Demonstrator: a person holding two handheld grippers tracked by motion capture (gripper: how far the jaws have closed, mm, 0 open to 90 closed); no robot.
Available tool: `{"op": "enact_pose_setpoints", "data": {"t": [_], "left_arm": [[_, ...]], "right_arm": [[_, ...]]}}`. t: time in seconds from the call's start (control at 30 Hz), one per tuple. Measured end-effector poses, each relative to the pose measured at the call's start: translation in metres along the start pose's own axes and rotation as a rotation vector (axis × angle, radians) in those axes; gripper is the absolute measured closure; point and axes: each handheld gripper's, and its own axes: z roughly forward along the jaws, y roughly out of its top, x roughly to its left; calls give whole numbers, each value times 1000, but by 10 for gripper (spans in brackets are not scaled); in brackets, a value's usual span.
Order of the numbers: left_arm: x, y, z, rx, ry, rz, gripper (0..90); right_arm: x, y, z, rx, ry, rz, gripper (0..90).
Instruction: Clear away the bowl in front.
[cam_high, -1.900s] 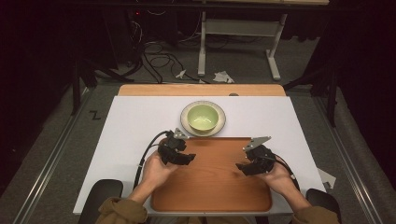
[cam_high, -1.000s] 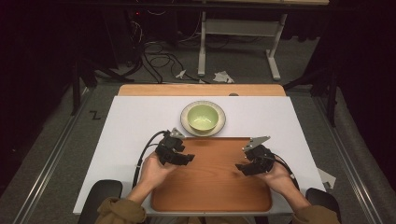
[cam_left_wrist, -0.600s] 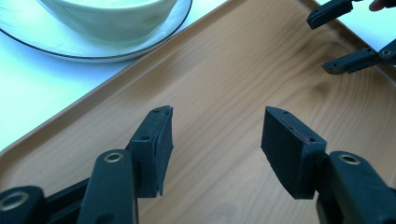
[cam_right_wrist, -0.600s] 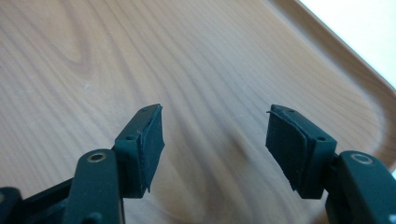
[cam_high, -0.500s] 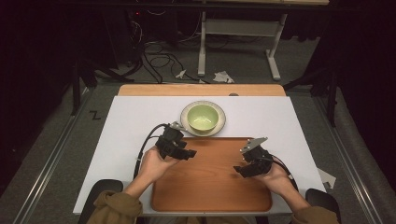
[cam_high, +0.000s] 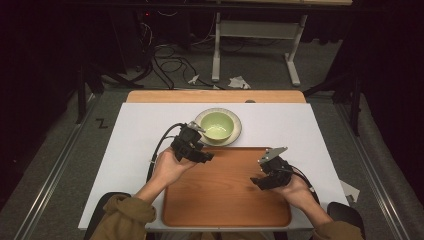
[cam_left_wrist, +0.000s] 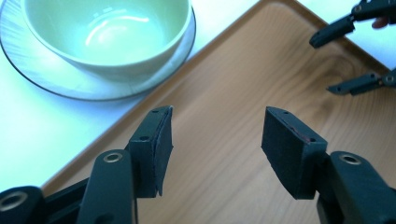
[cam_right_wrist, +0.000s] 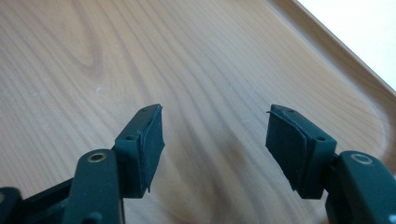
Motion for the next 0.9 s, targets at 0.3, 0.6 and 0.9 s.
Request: {"op": "enact_pose_setpoints", "data": {"t": [0.3, 0.6, 0.9], "left_arm": [[4, 5, 4, -12, -9, -28, 432], [10, 21, 4, -34, 11, -42, 432], [16, 41, 7, -43, 35, -52, 432]], "right_arm": [[1, 1, 1, 14, -4, -22, 370], [1, 0, 1, 8, -8, -16, 370], [1, 0, 0, 1, -9, -12, 370]]}}
